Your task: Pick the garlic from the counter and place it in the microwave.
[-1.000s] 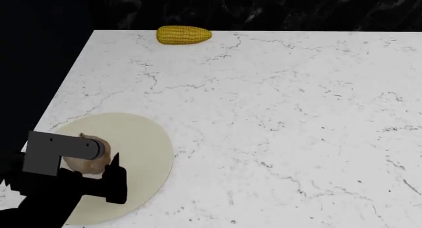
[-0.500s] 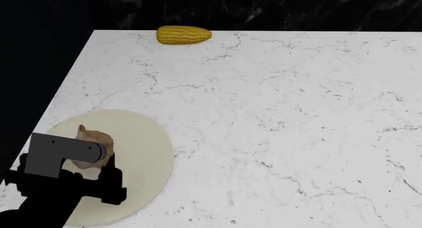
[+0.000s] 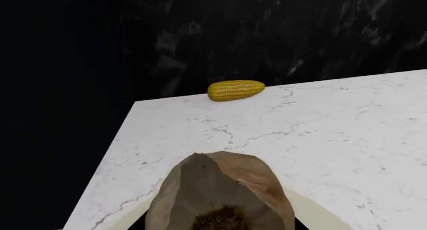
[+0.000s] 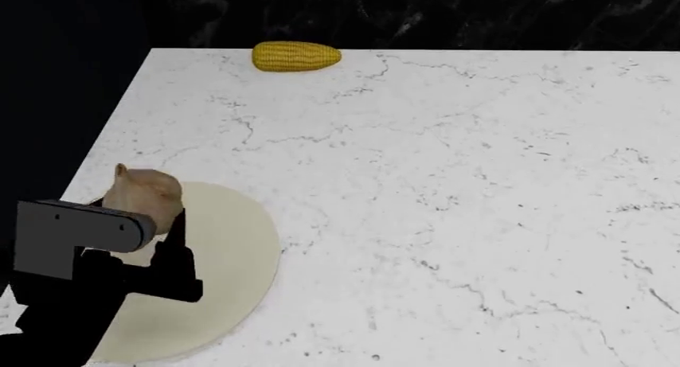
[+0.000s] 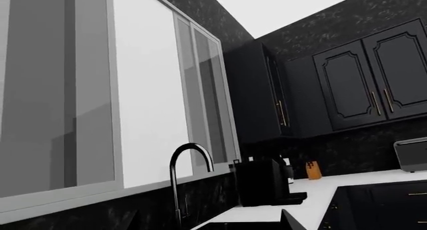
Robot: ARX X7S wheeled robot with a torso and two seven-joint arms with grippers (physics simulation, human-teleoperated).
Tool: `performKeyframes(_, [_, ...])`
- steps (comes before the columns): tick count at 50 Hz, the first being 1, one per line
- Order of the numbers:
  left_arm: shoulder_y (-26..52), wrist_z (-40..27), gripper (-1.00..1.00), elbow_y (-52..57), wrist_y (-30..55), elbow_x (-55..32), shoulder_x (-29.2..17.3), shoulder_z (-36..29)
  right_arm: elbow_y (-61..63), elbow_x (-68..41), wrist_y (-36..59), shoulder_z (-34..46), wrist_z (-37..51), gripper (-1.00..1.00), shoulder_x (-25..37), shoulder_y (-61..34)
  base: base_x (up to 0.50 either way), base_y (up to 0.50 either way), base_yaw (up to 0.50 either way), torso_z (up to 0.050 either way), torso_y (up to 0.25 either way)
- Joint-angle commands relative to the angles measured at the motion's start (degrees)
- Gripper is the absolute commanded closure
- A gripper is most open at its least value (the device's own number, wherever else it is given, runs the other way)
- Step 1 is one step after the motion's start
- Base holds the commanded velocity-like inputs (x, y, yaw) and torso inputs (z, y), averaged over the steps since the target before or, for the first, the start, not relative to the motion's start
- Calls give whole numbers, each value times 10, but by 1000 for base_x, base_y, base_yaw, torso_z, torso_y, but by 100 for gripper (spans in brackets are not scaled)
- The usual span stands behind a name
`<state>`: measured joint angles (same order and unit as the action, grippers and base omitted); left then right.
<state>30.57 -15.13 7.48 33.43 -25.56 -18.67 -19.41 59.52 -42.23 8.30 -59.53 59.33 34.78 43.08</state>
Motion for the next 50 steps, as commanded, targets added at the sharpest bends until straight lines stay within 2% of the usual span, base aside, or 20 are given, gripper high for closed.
performKeyframes(1, [-13, -2, 100, 42, -69, -15, 3, 18, 0, 1, -3, 0, -1, -100, -1, 0, 0, 0, 0, 0, 0])
performKeyframes(27, [-29, 7, 100, 82, -214, 14, 20, 33, 2, -1, -5, -6, -1, -100, -1, 4, 0, 0, 0, 0, 0])
performKeyframes(34, [-39, 19, 100, 88, -273, 25, 25, 35, 4, -1, -16, -9, 3, -100, 1, 15, 0, 0, 0, 0, 0])
performKeyframes(40, [-48, 32, 100, 93, -363, 43, 38, 43, 4, -1, -17, -11, 1, -100, -2, 16, 0, 0, 0, 0, 0])
performKeyframes(50, [-49, 35, 100, 115, -420, 62, 44, 45, 3, 2, -17, -9, -7, -100, -9, 11, 0, 0, 0, 0, 0])
